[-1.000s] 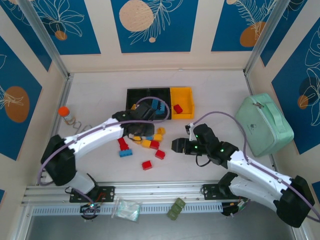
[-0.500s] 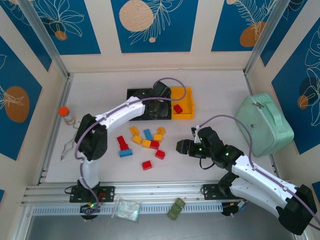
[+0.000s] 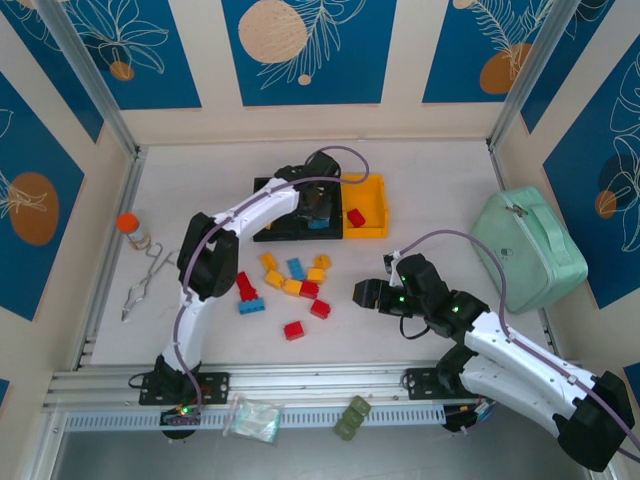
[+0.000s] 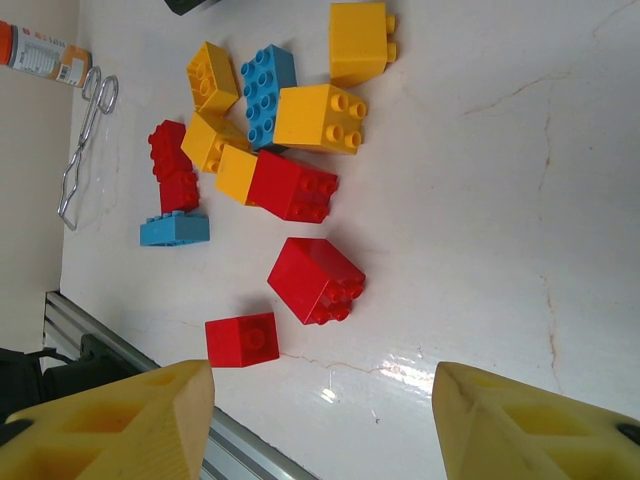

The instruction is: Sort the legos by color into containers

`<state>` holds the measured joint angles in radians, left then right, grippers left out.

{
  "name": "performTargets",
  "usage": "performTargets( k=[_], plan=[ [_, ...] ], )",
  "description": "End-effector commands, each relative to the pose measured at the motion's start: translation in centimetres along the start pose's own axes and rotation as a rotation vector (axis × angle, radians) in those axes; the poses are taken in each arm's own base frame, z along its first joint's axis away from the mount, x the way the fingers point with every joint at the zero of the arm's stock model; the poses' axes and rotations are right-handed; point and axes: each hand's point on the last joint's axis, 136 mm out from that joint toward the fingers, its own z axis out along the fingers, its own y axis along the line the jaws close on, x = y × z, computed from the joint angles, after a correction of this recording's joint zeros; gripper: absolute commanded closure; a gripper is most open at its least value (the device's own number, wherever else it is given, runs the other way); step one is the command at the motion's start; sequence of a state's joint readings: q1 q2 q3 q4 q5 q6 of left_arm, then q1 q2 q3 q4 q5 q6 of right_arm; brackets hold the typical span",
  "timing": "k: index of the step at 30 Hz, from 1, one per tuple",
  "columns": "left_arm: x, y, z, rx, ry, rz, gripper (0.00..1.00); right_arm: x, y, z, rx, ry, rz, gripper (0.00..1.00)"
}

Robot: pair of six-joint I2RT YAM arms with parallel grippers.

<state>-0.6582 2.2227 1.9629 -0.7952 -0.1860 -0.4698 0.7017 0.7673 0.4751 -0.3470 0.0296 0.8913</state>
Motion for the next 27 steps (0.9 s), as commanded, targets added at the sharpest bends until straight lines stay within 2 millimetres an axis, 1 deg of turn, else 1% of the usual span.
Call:
performTargets(
  k=[1, 4, 5, 9, 12, 15, 19, 21, 24, 27],
  plan=[
    [-0.5, 0.3, -0.3, -0.018, 0.003, 0.024, 0.61, -0.4, 0.0, -0.3, 0.006, -0.019, 0.007, 0.4],
    [-0.8, 0.3, -0.7, -0.018, -0.006, 0.025, 0.51, -0.4, 0.2, -0.3, 0.003, -0.016, 0.003, 0.41],
    [-0.8, 0.3, -0.9, -0.019, -0.008, 0.027, 0.5, -0.4, 0.2, -0.3, 0.004, -0.015, 0.0, 0.4],
    [-0.9, 0.0, -1.8, -0.002, -0.013, 0.024, 0.49, -0.5, 0.4, -0.2, -0.002, -0.014, -0.007, 0.4],
    [-0.9, -0.7, -3.3, 0.027, -0.037, 0.029, 0.49, -0.5, 0.4, 0.0, -0.001, -0.007, -0.012, 0.4],
    [-0.4, -0.9, -5.0, 0.056, -0.058, 0.028, 0.49, -0.5, 0.6, 0.2, -0.004, 0.002, -0.022, 0.4],
    [0.8, -0.6, -7.4, 0.093, -0.083, 0.025, 0.47, -0.5, 1.1, 0.4, -0.016, 0.02, -0.058, 0.4],
    [2.0, -0.3, -8.4, 0.117, -0.082, 0.021, 0.47, -0.6, 1.6, 0.5, -0.029, 0.03, -0.086, 0.4],
    [4.0, 0.8, -9.8, 0.124, -0.077, 0.017, 0.46, -0.6, 2.2, 0.7, -0.034, 0.058, -0.124, 0.39],
    [6.7, 2.4, -10.7, 0.12, -0.069, 0.011, 0.45, -0.5, 3.0, 1.1, -0.062, 0.093, -0.161, 0.37]
  ],
)
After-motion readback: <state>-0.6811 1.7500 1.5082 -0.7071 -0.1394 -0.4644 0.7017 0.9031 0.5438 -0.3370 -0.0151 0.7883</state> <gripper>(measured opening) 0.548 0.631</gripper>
